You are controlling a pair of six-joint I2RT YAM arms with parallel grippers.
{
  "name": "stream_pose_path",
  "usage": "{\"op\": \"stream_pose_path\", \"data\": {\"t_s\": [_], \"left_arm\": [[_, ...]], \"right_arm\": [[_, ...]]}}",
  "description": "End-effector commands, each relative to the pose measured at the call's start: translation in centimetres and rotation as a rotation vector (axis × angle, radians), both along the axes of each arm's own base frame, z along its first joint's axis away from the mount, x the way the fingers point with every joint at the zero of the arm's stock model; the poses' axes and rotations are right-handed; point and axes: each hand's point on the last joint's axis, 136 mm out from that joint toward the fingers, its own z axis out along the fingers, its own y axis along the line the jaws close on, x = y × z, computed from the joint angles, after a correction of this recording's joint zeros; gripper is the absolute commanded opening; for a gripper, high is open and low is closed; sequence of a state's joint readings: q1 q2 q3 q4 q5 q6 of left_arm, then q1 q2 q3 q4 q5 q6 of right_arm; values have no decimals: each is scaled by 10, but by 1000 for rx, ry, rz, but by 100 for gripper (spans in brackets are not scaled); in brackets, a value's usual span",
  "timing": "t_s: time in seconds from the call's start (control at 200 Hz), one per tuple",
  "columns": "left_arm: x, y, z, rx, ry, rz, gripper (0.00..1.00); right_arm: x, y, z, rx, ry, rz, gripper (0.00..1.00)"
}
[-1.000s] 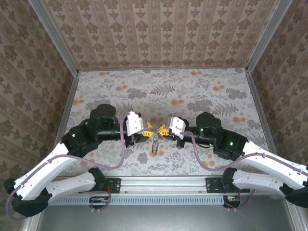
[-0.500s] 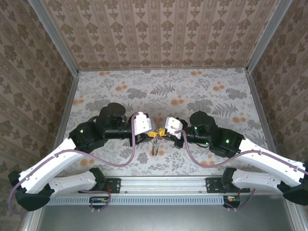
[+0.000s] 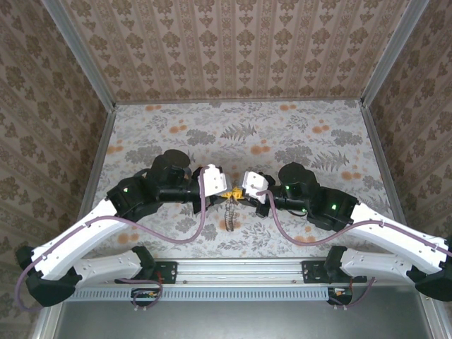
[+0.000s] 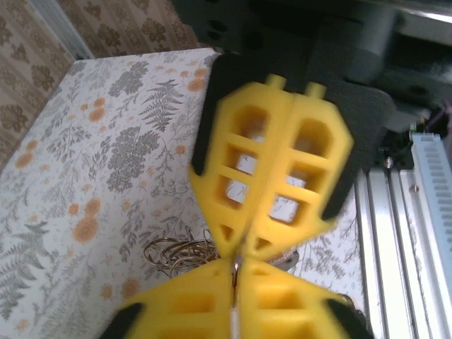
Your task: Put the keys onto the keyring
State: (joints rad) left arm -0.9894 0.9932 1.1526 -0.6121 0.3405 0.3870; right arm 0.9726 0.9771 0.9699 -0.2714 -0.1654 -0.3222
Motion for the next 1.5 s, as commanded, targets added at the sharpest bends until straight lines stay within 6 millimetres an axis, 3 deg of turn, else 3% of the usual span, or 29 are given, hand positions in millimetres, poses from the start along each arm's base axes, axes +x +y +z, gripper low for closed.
{"op": "stream_pose_path", "data": {"t_s": [0.0, 0.115, 0.225, 0.31, 0.705, 1.305, 1.495], "left_arm": [[-3, 1, 6, -7, -13, -15, 0], [-6, 2, 8, -19, -13, -19, 0], [-14, 3, 17, -73, -2, -56, 0], [-24, 3, 29, -132, 15, -102, 0], [-31, 15, 56, -288, 53, -134, 0], [-35, 15, 61, -363, 82, -172, 0], [-35, 14, 61, -382, 90, -177, 0]], "right_arm": [[-5, 4, 30, 76, -49, 36, 0], [-11, 3, 33, 98, -59, 58, 0], [-16, 3, 33, 109, -55, 86, 12], [-20, 5, 30, 107, -40, 113, 15], [-28, 3, 29, 163, -6, 135, 12], [-28, 16, 29, 189, 29, 186, 14], [-28, 16, 31, 199, 28, 187, 8]]}}
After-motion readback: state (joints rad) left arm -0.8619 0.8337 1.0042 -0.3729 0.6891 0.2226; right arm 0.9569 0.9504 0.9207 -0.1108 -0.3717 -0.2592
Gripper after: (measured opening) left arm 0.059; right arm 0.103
